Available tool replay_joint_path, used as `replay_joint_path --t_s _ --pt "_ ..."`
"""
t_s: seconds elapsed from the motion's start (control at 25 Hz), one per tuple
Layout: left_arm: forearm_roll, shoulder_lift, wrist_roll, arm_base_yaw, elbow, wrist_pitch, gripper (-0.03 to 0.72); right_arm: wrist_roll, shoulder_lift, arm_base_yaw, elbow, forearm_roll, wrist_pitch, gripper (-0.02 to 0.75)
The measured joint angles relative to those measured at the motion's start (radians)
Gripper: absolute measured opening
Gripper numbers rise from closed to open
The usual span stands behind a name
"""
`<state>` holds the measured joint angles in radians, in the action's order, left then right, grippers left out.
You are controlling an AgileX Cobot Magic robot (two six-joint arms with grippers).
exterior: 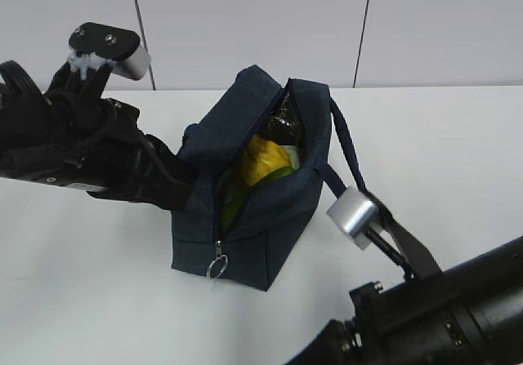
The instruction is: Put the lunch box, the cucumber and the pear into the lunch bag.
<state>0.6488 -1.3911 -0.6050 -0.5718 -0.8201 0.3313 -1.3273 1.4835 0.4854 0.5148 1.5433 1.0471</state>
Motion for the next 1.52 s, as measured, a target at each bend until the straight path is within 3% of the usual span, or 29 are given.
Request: replay_joint_path --t_s 0.12,0.24,0.48,0.64,0.96,1.28,1.52 --pt "0.0 0.0 0.0 0.0 0.0 0.001 0.003 0.063 0.0 0.0 0.016 -0.189 -0.004 0.202" --pt "0.0 0.0 0.0 0.0 0.0 0.001 0.003 0.225 0.0 0.0 0.047 -0.452 -0.046 0.202" --pt "0.0 0.0 0.0 0.0 0.0 0.001 0.003 0.719 0.0 0.0 0.139 -0.979 -0.14 0.202" --pt "0.001 0.0 0.0 0.0 0.0 0.001 0.003 1.004 0.0 0.0 0.168 -1.231 -0.227 0.202" --pt "0.001 0.0 0.0 0.0 0.0 0.001 0.002 1.101 -0.049 0.01 0.149 -1.284 -0.586 0.202" --pt "0.001 0.0 0.0 0.0 0.0 0.001 0.002 1.094 -0.137 0.019 0.015 -1.28 -0.825 0.202" --pt "0.001 0.0 0.0 0.0 0.0 -0.001 0.002 1.094 -0.193 0.115 -0.121 -1.272 -1.105 0.202"
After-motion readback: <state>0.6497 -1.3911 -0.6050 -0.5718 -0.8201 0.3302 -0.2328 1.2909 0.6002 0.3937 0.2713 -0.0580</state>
